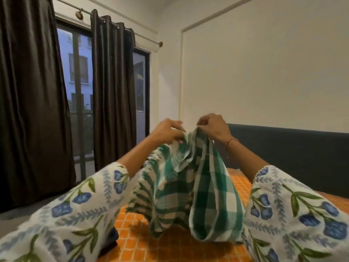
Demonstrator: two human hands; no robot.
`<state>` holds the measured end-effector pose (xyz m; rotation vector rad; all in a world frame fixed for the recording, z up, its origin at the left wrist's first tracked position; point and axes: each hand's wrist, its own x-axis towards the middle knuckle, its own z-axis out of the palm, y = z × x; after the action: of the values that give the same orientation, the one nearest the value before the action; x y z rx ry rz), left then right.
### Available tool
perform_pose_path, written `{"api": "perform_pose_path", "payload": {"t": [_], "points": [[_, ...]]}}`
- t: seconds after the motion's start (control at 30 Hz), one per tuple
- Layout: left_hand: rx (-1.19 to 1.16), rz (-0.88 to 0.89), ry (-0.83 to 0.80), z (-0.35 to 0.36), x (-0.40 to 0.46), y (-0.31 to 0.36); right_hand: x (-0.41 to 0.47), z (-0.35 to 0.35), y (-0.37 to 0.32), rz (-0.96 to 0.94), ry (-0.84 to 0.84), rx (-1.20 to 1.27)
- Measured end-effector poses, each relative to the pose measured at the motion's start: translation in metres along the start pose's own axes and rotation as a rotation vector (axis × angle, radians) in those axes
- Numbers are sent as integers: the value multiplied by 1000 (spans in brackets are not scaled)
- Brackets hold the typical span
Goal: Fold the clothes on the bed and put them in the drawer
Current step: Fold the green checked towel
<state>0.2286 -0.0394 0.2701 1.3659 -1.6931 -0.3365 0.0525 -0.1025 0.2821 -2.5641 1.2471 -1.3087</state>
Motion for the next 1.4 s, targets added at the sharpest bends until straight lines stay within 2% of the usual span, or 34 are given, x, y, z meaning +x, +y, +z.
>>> {"api": "perform_pose_path", "payload": {"t": [0.07,0.2,0.33,0.47,0.87,0.93,1.0,1.1,1.17,1.3,1.33,1.4], "points": [[27,11,-137,26,-2,14,-4,4,-12,-70,-16,-77],[264,28,42,50,8,9,-12,8,-15,-138,-7,-407],[344,30,149,69,1,-1,-26,17,-15,16,-127,-592],[292,-37,188,54,0,-13,-41,21,7,150,-218,-604],[265,-171,322,-7,-11,-41,-77,12,80,288,-206,-474],[253,-199,341,-18,-12,-49,-82,10,91,270,-206,-368],[241,-239,353,-31,-13,-58,-85,4,99,234,-191,-112],[185,-272,347,-48,-18,-69,-91,-8,102,258,-55,200],[160,-261,315,-54,-21,-71,-94,-14,99,295,81,359],[115,-235,212,-64,-25,-71,-85,-18,77,516,269,973],[96,-224,188,-67,-27,-71,-81,-19,71,554,297,1019],[43,-203,204,-72,-32,-70,-70,-17,62,560,289,954]]}}
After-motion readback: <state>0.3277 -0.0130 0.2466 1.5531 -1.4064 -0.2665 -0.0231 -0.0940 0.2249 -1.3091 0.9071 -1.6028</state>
